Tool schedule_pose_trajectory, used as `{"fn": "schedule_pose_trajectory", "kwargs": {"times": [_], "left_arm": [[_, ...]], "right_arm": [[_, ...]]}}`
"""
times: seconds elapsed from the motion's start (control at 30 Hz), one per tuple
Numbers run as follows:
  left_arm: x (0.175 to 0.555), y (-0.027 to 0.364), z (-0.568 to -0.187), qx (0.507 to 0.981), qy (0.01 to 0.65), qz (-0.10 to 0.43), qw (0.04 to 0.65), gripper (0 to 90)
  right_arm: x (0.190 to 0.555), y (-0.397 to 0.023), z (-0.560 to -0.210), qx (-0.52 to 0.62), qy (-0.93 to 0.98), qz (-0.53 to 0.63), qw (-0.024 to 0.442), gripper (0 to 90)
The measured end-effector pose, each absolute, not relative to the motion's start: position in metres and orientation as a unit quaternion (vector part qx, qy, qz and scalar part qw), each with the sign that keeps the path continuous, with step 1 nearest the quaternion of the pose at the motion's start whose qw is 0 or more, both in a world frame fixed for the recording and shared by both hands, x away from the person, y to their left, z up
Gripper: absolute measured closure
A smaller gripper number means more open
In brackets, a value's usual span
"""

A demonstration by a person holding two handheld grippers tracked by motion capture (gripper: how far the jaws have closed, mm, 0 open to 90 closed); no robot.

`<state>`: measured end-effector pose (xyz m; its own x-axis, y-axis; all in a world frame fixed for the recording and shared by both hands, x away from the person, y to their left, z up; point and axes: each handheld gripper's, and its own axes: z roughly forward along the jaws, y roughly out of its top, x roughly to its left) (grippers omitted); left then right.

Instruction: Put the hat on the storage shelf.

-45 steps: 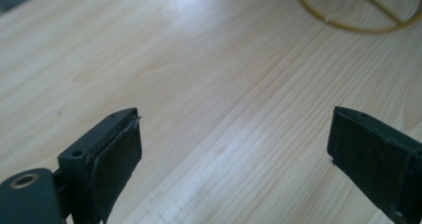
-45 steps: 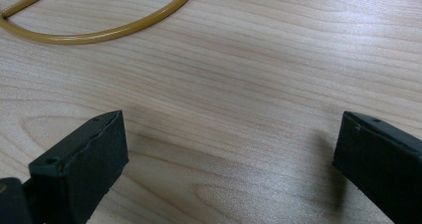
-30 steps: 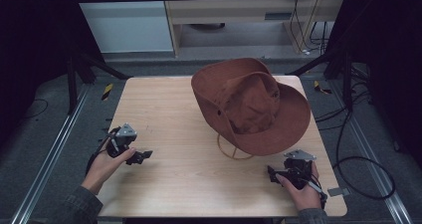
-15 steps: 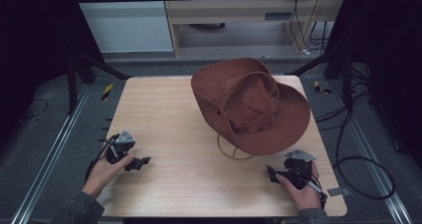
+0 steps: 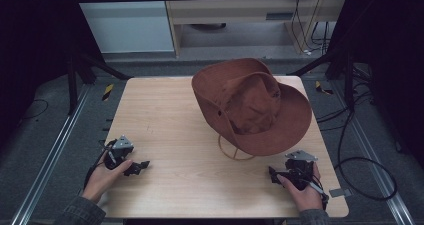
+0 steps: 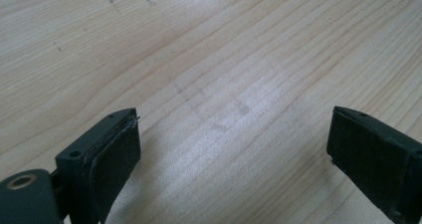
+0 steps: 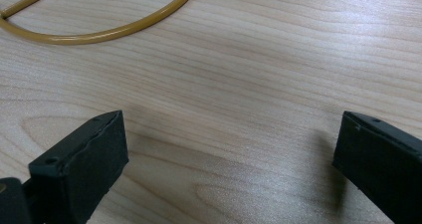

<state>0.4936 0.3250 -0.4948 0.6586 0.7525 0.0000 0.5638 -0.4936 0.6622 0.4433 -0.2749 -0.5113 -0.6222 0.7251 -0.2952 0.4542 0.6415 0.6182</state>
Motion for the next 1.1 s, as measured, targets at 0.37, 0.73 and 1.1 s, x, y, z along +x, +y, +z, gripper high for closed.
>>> {"fn": "schedule_pose_trajectory", "kwargs": {"times": [0.37, 0.73, 1.1], "left_arm": [[0.49, 0.323, -0.498, 0.854, 0.379, 0.148, 0.326, 5.6], [0.489, 0.318, -0.503, 0.856, 0.371, 0.153, 0.326, 2.6], [0.487, 0.315, -0.505, 0.855, 0.365, 0.154, 0.333, 1.1]], "right_arm": [[0.443, -0.275, -0.511, 0.341, 0.865, 0.251, 0.269, 0.7], [0.443, -0.275, -0.511, 0.341, 0.865, 0.251, 0.269, 0.7], [0.443, -0.275, -0.511, 0.341, 0.865, 0.251, 0.27, 0.7]]}}
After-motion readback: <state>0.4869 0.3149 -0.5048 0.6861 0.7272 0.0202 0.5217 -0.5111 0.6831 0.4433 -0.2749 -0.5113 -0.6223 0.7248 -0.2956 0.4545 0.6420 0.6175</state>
